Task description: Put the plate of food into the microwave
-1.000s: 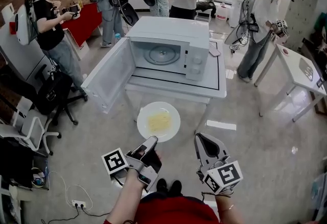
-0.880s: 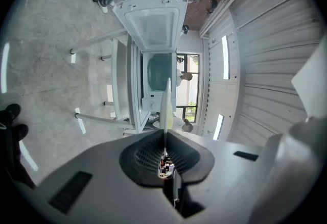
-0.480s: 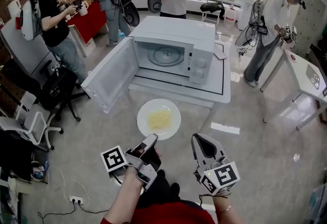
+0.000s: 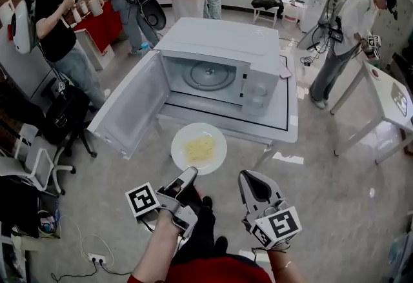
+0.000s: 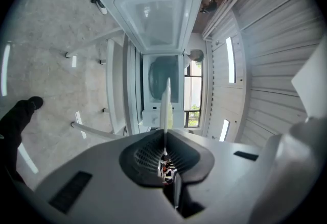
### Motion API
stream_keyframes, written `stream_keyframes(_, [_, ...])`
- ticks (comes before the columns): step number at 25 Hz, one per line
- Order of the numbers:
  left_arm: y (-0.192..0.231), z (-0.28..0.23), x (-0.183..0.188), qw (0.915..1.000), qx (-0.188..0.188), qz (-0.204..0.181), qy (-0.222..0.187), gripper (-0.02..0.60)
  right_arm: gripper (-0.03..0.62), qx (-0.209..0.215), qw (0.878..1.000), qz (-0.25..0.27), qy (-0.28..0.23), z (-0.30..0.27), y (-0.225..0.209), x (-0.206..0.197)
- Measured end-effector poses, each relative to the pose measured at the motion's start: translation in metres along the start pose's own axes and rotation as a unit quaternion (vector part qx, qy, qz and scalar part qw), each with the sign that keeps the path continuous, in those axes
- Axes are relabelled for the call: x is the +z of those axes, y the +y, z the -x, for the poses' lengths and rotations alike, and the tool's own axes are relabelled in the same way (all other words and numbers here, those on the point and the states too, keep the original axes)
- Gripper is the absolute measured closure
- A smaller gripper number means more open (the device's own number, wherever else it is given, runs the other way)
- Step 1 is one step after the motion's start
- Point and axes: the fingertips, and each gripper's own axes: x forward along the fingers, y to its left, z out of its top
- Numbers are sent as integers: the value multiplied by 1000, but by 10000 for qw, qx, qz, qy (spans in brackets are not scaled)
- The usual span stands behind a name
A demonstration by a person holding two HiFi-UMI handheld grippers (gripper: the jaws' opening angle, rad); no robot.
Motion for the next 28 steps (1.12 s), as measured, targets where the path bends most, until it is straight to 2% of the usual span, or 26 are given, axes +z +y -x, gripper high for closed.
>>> stream_keyframes(8, [2, -68, 66, 9997, 36, 170, 144, 560, 579, -235, 9996, -64, 175, -88, -43, 8])
stream_keyframes(13, [-4, -100, 95, 9992, 56, 239, 312, 560, 579, -440, 9987, -105, 249, -130, -62, 18])
stream_keyframes(19, [2, -122, 112, 9989, 62, 193, 429, 560, 579, -581, 9978, -48, 317, -154, -78, 13])
stream_keyframes(28, [3, -126, 112, 9991, 84, 194, 358, 560, 579, -594, 9977, -54, 308, -157, -85, 11])
